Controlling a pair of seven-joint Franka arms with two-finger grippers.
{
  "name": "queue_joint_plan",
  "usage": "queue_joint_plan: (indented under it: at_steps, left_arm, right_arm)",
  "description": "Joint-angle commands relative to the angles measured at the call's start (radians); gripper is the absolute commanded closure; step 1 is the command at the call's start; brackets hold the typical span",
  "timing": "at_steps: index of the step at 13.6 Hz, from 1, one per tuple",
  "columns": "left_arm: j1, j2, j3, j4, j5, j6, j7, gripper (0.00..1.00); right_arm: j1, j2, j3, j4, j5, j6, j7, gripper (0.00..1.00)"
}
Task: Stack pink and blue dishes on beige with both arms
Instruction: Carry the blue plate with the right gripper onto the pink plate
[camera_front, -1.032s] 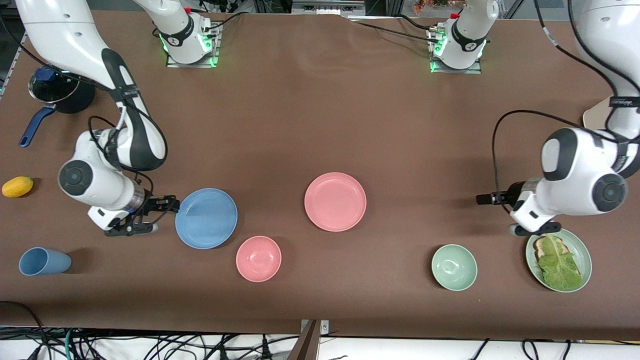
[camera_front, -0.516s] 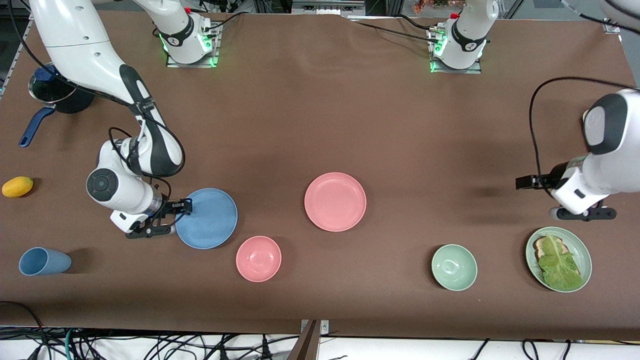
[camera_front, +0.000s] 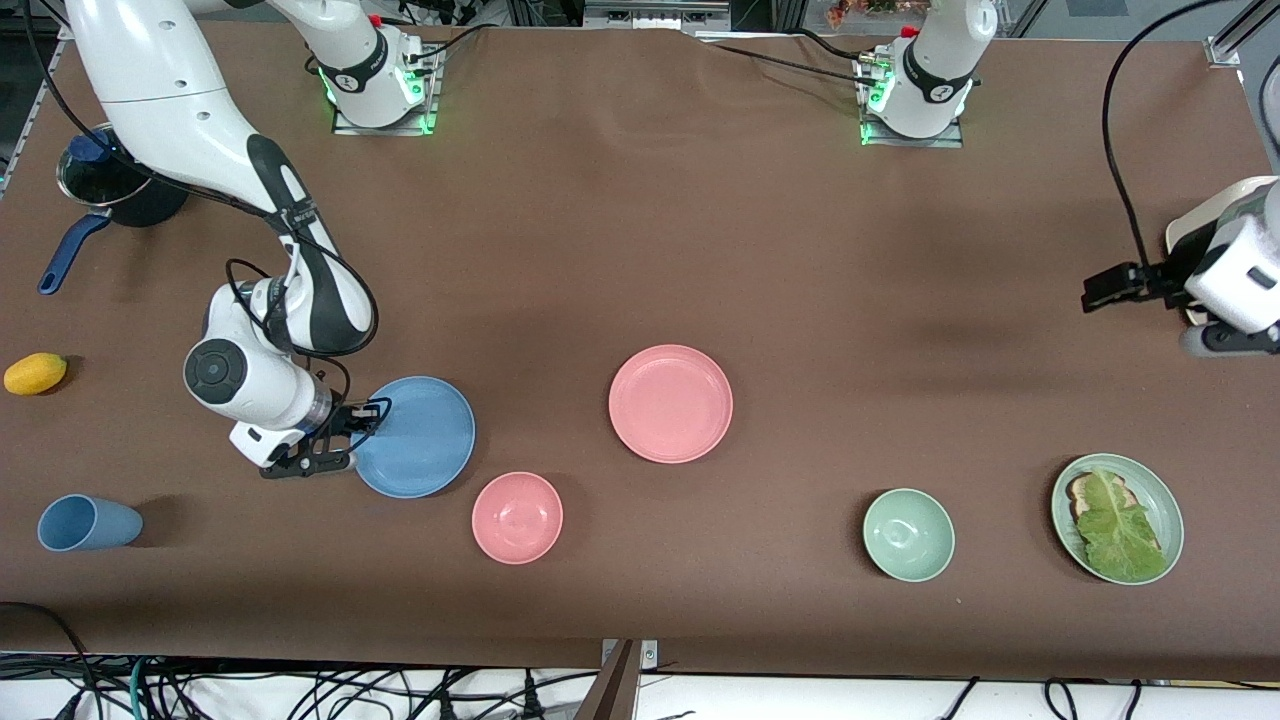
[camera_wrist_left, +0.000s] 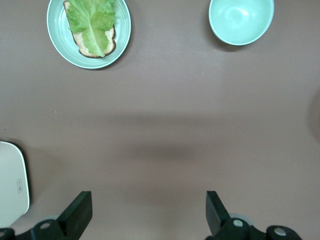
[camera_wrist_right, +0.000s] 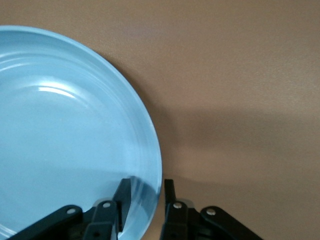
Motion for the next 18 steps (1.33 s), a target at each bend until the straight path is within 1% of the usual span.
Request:
queue_joint_plan:
  at_steps: [1, 4, 6, 7, 10, 12, 14, 18]
  left_arm:
    - [-0.066, -0.062, 0.05, -0.013, -0.016, -0.021, 0.02, 0.0]
    - [-0.092, -0.064, 0.052, -0.007, -0.005, -0.012, 0.029, 0.0]
    - [-0.089, -0.064, 0.049, 0.0, -0.005, -0.015, 0.03, 0.0]
    - [-0.085, -0.064, 0.05, 0.018, -0.007, -0.024, 0.027, 0.0]
    - [-0.079, -0.064, 0.049, 0.026, -0.016, -0.055, 0.026, 0.0]
    - [-0.079, -0.064, 0.047, 0.026, -0.016, -0.055, 0.026, 0.0]
    - [-0.08, -0.063, 0.044, 0.026, -0.018, -0.053, 0.02, 0.0]
    - [-0.082, -0.058, 0.044, 0.026, -0.016, -0.052, 0.029, 0.0]
  right_arm:
    - [0.002, -0.003, 0.003, 0.004, -0.007, 0.001, 0.04, 1.0]
    - [0.0, -0.009, 0.003, 0.012, -0.008, -0.001, 0.031, 1.0]
    - [0.002, -0.04, 0.003, 0.024, -0.013, -0.04, 0.031, 1.0]
    - [0.003, -0.055, 0.008, 0.052, -0.013, -0.094, 0.031, 1.0]
    - [0.032, -0.095, 0.009, 0.145, -0.01, -0.249, 0.032, 1.0]
    - [0.066, -0.097, 0.009, 0.231, -0.007, -0.346, 0.034, 1.0]
    - [0.095, -0.097, 0.011, 0.282, 0.002, -0.404, 0.042, 1.0]
    - [0.195, -0.095, 0.017, 0.293, 0.002, -0.406, 0.234, 1.0]
